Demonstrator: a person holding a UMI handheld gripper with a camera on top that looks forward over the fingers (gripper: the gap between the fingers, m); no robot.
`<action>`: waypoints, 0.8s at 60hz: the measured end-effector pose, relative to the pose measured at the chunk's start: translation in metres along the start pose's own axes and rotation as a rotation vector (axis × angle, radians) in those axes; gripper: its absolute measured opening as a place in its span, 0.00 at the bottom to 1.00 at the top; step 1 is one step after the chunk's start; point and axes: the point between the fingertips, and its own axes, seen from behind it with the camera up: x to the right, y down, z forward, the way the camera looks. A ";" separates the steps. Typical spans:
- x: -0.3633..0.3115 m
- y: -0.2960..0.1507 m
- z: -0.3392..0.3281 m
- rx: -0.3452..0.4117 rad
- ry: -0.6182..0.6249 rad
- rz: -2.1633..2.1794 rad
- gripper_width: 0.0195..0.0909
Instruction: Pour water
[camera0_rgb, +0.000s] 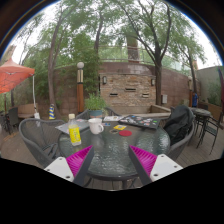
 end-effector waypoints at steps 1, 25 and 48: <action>-0.001 0.000 0.000 0.000 -0.001 0.003 0.88; -0.122 -0.015 0.078 0.045 -0.209 -0.005 0.90; -0.217 -0.002 0.235 -0.044 -0.130 -0.041 0.90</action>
